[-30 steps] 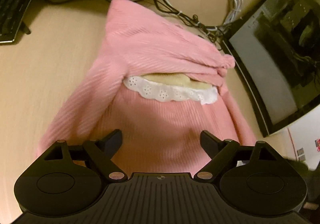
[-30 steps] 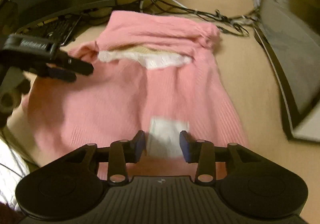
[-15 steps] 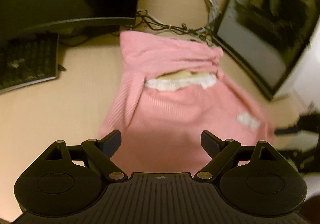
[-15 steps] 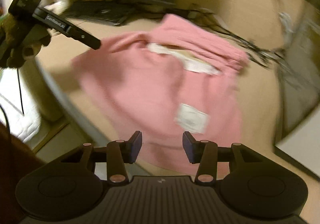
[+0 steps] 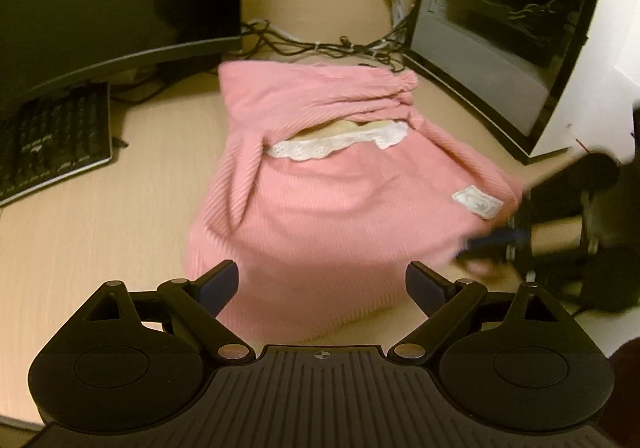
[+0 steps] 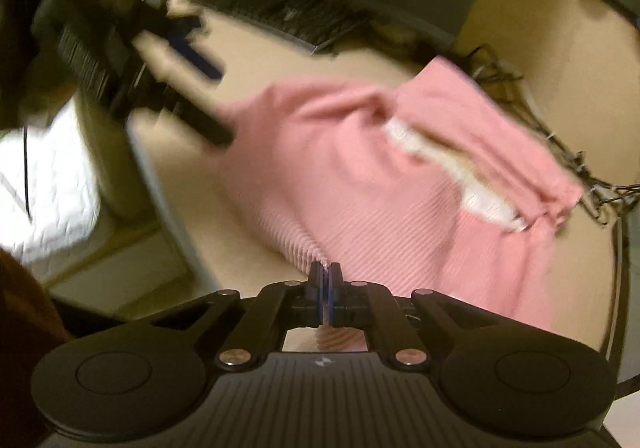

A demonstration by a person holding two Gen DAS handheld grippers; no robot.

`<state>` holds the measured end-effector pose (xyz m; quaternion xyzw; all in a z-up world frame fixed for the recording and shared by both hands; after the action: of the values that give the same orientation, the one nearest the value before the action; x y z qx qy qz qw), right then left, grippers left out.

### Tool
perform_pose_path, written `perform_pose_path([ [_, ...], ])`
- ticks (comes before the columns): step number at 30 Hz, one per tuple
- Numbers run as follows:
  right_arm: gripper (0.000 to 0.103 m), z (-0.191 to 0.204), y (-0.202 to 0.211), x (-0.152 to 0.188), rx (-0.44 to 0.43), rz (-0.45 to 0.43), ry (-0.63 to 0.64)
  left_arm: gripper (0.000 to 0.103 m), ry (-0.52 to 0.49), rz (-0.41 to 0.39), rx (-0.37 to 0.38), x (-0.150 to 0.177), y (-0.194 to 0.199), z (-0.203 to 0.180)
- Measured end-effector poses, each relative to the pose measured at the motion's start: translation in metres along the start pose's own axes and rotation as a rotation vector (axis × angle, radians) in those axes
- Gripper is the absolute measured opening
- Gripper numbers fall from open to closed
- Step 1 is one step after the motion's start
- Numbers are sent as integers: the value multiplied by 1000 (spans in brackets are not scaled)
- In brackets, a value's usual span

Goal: Fold clothes

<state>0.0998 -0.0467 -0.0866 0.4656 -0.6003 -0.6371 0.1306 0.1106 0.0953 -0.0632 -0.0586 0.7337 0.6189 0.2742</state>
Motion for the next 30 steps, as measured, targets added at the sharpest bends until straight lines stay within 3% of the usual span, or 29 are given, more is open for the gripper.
perform_pose_path([
  [4, 2, -14, 13, -8, 4, -31, -45, 95, -76, -14, 10, -3, -2, -13],
  [8, 2, -28, 25, -15, 9, -62, -89, 96, -248, -24, -21, -8, -13, -38],
  [12, 2, -42, 38, -23, 13, -93, -134, 95, -439, -32, -160, -21, -37, -65],
  [13, 2, -46, 41, -25, 14, -101, -145, 89, -471, -32, -208, -27, -44, -69],
  [14, 2, -48, 44, -26, 19, -107, -151, 62, -499, -31, -253, -33, -51, -73],
  [15, 2, -49, 45, -26, 30, -109, -146, 29, -477, -15, -235, -44, -53, -69],
  [16, 2, -49, 48, -27, 45, -115, -144, 17, -454, -1, -217, -55, -55, -66],
  [19, 5, -46, 65, -21, 104, -171, -139, 11, -365, -38, -152, -80, -41, -55],
  [20, 7, -42, 72, -16, 78, -192, -132, 10, -335, -51, -130, -89, -36, -51],
  [22, 21, -33, 75, -7, -37, -189, -133, 8, -276, -75, -87, -106, -26, -43],
  [23, 34, -27, 71, -1, -75, -176, -138, 7, -246, -88, -65, -114, -21, -39],
  [24, 37, -20, 62, 3, -84, -156, -136, 7, -216, -100, -44, -123, -16, -36],
  [27, 37, -4, 28, 10, -67, -89, -118, 6, -188, -129, -18, -136, -7, -34],
  [30, 38, -12, 1, 0, -16, -90, -210, 6, -193, -138, -15, -140, -6, -38],
])
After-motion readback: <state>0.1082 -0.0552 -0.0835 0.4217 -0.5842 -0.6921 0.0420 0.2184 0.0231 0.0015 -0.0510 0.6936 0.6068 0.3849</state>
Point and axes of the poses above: each gripper's, at about its wrist camera, not at the fingertips, and y roughly against the way its jaws point, z to its left, x to its underside, the point moved 4 cm from there along -y, roughly the way its jaws point, and after that the axes turned 15 degrees about z, right-handed, at the moved point
